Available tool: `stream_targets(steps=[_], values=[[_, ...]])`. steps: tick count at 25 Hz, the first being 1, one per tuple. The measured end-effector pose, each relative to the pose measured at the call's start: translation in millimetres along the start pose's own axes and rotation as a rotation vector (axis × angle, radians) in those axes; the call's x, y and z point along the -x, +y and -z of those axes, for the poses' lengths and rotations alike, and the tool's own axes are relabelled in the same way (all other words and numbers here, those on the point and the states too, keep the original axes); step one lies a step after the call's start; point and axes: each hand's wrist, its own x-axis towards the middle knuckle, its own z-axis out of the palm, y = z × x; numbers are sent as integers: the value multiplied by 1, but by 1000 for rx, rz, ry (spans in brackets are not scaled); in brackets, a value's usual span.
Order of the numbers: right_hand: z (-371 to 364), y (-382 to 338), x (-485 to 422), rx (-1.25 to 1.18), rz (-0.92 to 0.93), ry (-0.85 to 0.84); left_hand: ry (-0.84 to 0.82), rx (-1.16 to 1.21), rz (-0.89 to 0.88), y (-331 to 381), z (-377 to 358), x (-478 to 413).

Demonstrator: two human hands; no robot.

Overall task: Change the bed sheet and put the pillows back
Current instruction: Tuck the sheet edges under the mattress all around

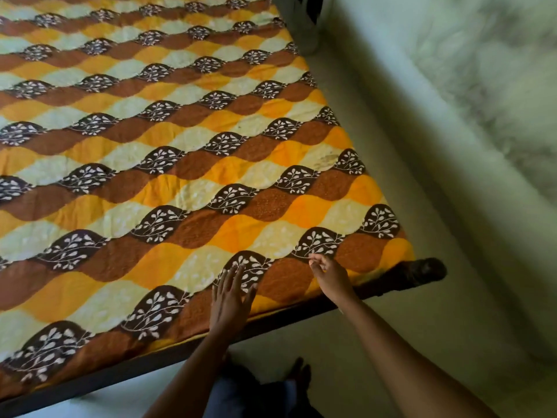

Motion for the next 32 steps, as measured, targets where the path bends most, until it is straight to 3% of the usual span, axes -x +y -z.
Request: stream_targets(steps=[4,7,12,15,19,27,30,32], values=[[0,-1,-57,58,104,-111,227,-76,132,3,-30,-43],[-25,-16,-109,140,292,-159,325,-165,262,-19,-50,-81],[-114,-79,-172,553,791,-276,332,-349,299,-35,-75,-95],[-185,-106,-198,839,974,-395,384,-384,307,-40,-81,-95],[-190,-101,-252,850,896,-247,382,-419,323,-41,-81,-98],[-38,-12,-313,746,534,70,375,-329,292,-31,-75,-99],[16,14,-320,731,443,156,367,-286,167,5,-77,-132],[14,-9,-333,620,451,171,357,-297,77,34,-81,-169]])
